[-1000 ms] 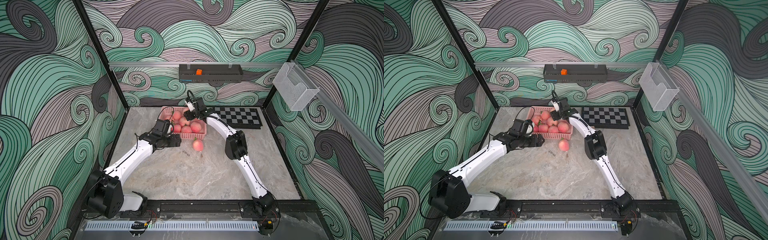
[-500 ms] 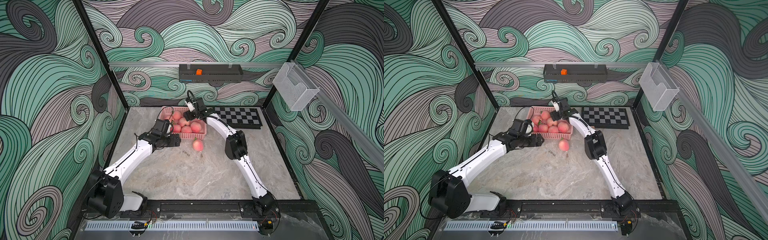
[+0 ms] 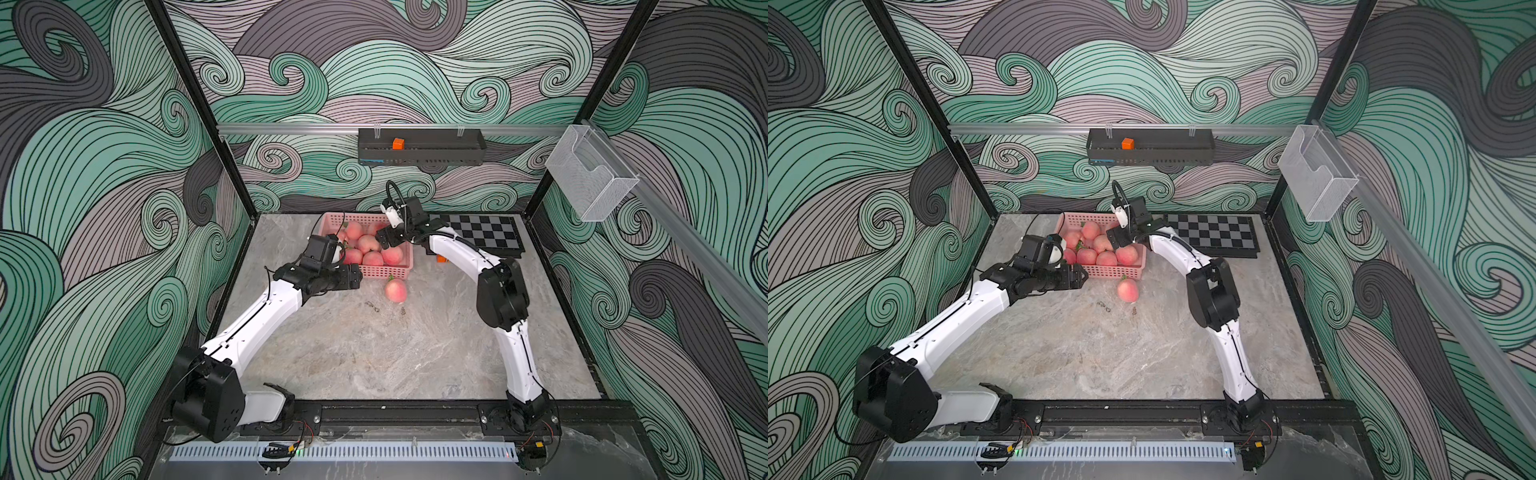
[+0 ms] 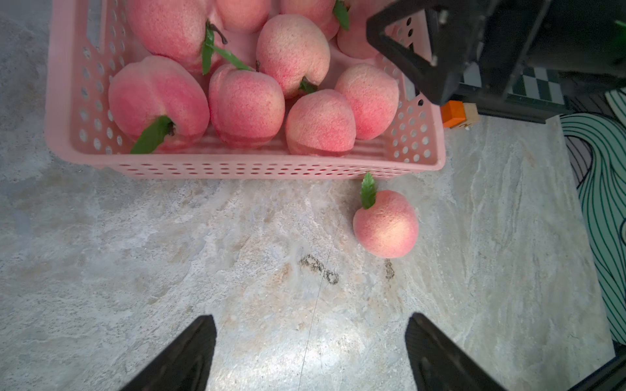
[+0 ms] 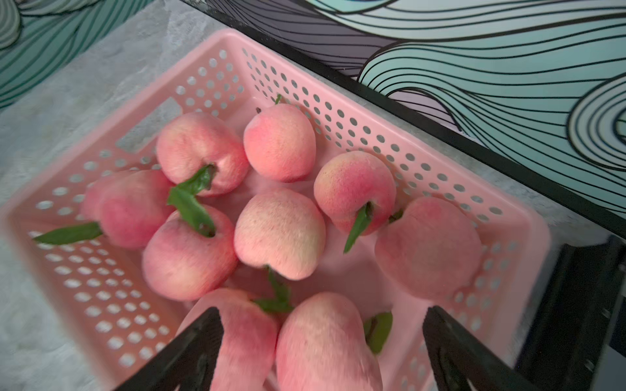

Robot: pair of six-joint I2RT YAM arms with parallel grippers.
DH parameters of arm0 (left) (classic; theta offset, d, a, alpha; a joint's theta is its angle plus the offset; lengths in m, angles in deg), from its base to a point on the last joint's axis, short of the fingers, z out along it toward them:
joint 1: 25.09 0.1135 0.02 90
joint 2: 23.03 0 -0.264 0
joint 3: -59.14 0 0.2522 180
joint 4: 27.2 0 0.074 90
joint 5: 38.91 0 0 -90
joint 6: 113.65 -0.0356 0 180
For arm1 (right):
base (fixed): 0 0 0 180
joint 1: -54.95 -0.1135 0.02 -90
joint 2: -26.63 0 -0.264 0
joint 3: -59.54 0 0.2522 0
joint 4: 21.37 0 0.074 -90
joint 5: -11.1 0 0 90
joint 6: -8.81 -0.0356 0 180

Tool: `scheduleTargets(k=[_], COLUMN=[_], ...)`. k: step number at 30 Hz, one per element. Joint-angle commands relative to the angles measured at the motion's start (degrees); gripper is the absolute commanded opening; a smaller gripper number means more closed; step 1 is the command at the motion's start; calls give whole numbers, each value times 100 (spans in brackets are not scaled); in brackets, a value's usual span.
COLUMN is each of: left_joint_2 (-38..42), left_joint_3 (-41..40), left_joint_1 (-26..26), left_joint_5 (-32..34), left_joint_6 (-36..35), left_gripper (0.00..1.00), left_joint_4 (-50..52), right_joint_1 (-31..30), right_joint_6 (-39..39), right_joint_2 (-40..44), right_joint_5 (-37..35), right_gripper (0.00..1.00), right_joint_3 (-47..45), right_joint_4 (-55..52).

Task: Put the peaches into the basket
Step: Place the peach in the basket.

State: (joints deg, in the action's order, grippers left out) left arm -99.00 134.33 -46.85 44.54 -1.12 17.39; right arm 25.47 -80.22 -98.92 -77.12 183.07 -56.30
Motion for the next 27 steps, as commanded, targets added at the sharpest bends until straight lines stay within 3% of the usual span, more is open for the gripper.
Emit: scheduleTargets(k=[1,5,17,27], left_joint_2=[-34,-239,-1294,-2339], left_joint_3=[361,620,1113,1701], left_joint_1=[45,16,-303,-673], left_joint_5=[-263,-288,-384,-538], left_joint_6=[67,68,278,398], left_gripper=[89,89,89,89], left_joint_4=[-37,233,529,301], right_joint_1=[31,21,21,26], right_joint_6=[-269,-502,-588,-722], right_joint_2=[837,1708,3849,4930], right_joint_5=[184,337,685,787], right_gripper=[94,95,98,99], right_joint_3=[-878,-2128,-4582,-5977], right_joint_4=[550,830,377,384])
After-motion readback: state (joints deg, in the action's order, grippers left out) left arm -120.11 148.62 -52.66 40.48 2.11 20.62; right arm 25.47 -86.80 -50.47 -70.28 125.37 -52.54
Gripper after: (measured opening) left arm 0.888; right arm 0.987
